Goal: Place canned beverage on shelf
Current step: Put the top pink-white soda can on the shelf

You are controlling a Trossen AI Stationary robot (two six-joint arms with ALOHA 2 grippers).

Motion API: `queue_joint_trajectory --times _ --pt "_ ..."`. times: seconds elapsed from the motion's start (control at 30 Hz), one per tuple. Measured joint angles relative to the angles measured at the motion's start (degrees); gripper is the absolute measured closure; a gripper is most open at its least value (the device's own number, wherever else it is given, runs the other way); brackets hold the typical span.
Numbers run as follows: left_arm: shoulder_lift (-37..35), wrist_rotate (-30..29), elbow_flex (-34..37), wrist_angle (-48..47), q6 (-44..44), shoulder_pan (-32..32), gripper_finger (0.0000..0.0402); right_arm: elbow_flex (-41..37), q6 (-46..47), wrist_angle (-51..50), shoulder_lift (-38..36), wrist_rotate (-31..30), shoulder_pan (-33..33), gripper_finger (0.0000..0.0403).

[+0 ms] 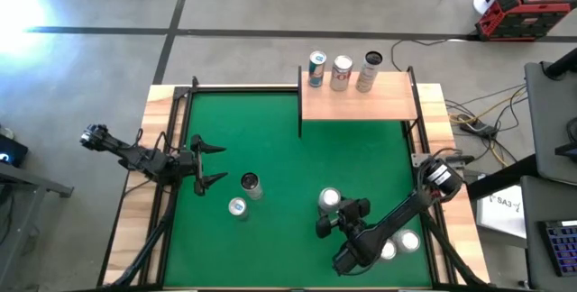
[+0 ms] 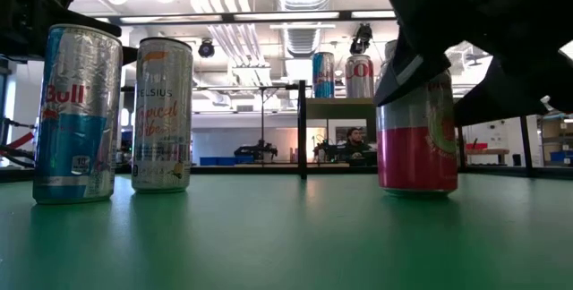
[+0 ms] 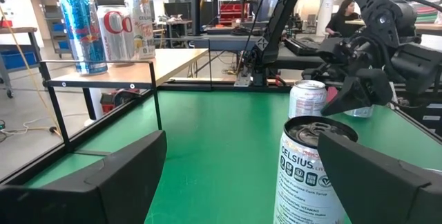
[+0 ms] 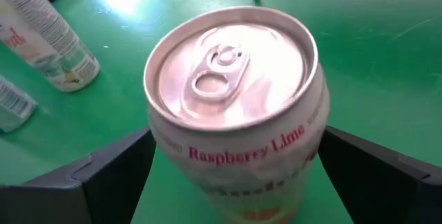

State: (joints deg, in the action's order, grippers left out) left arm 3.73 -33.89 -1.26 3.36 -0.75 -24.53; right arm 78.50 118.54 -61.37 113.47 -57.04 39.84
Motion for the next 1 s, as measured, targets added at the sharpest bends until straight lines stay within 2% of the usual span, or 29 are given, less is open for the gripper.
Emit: queue_joint_trajectory --times 0.2,0.43,0.63,0.8,0.93,1.0 --pt "0.0 0.0 0.0 0.0 0.0 0.0 0.0041 0.0 0.0 0.1 -0.1 0.4 -0.3 0.0029" --pt "0.0 0.0 0.0 0.0 0.0 0.0 0.0041 0.0 0.8 0.3 -0.1 0.3 -1.2 0.0124" --pt "0.0 0.0 0.0 0.0 0.0 0.0 0.0041 0.1 1.0 -0.6 -0.6 0.7 -1.3 0.0124" --pt "0.0 0.0 0.0 0.0 0.0 0.0 0.0041 5.2 2.1 -11.0 -1.5 2.6 -1.5 0.0124" --pt "0.1 0.0 0.0 0.0 0.0 0.0 0.0041 11.9 9.9 -25.8 -1.7 3.9 -2.1 0.0124" --pt "0.1 0.0 0.0 0.0 0.0 0.0 0.0041 14.4 13.9 -29.1 -2.0 3.6 -2.4 0.0124"
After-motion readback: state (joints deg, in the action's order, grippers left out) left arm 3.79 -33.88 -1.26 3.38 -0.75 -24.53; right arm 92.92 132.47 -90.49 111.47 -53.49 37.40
